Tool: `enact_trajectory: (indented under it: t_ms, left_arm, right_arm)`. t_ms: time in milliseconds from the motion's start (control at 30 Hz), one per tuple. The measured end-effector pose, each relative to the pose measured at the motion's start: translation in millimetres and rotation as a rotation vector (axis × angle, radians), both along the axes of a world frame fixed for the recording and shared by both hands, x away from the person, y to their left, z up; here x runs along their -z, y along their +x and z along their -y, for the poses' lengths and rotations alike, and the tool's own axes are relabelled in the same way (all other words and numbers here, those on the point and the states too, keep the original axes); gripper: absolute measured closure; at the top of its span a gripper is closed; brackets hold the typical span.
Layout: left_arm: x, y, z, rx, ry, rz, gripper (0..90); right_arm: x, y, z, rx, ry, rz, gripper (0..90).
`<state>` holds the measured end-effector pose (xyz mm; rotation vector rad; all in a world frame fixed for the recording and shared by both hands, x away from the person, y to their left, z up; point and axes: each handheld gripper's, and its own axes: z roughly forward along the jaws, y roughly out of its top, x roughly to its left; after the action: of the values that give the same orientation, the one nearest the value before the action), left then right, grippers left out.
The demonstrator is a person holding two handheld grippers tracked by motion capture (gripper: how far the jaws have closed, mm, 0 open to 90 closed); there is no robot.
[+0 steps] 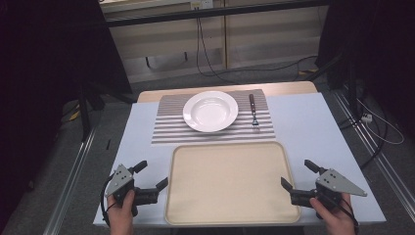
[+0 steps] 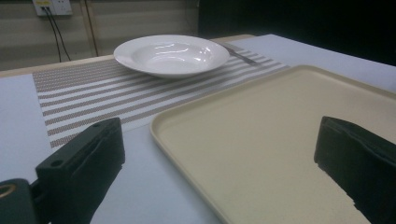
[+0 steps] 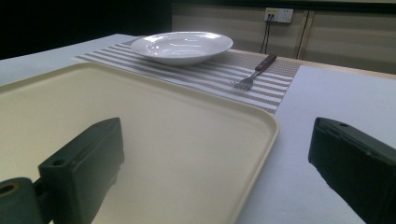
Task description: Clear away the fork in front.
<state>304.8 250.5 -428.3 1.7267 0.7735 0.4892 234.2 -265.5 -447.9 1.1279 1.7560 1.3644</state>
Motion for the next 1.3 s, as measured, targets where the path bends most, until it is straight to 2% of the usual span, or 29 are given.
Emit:
enact_trajectory:
  t_ms: [433,567,733,933,1100,1300]
  left_arm:
    - [1.7,0.4,-1.8,0.019,0.004,-0.005,2.1]
    - [2.6,-0.9,-0.9,0.035,0.033,-0.011,2.1]
    - [1.4,-1.0,0.5,0.033,0.022,-0.004,2.1]
    - [1.4,-1.6,2.7,0.04,0.025,-0.003,2.0]
    - [1.8,-1.5,2.4,0.038,0.026,-0.004,2.1]
    - [2.0,-2.5,1.3,0.03,0.017,-0.008,2.1]
  right_arm:
    - [-1.3,7.3,1.7,0.008,0.006,0.0,3.1]
    - [-3.3,9.5,2.9,0.013,0.025,0.002,2.8]
    - [-3.2,15.1,2.7,0.011,0.004,-0.007,3.0]
    - [-10.1,25.0,6.9,0.027,-0.022,-0.005,3.0]
    - [-12.7,33.9,8.0,0.025,-0.021,-0.006,2.0]
    - [-12.7,52.0,6.7,0.036,-0.024,-0.025,2.1]
